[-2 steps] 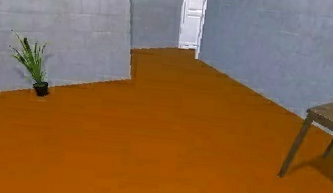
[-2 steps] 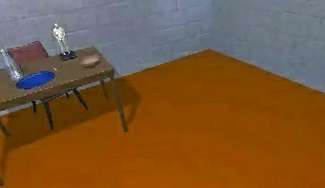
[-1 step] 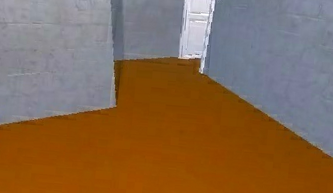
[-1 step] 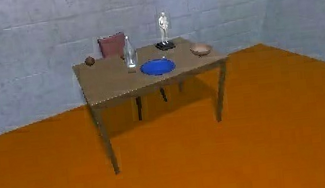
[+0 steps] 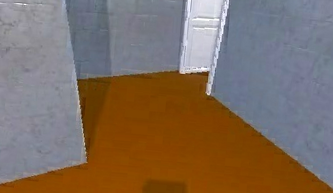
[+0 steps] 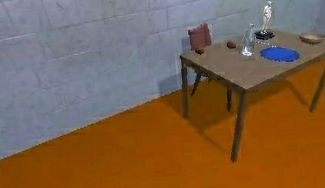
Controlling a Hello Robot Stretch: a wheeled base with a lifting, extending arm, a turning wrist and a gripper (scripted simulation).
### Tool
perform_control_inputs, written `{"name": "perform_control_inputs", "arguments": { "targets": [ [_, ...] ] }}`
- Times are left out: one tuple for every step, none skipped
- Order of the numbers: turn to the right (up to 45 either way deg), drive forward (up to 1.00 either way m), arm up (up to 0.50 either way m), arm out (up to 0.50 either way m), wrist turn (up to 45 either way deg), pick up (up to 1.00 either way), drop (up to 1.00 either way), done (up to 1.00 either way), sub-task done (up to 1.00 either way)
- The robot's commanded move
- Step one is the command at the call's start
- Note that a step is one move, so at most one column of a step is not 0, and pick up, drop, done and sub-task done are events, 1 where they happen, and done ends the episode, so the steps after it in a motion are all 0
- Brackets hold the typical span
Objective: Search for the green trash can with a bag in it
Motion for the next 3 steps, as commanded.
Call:
{"name": "perform_control_inputs", "arguments": {
  "targets": [
    [0.0,1.00,0.00,0.00,0.0,0.00,0.00,0.00,0.00],
    [0.0,1.00,0.00,0.00,0.0,0.00,0.00,0.00,0.00],
    [-3.0,0.00,0.00,0.00,0.0,0.00,0.00,0.00,0.00]
  ]
}}
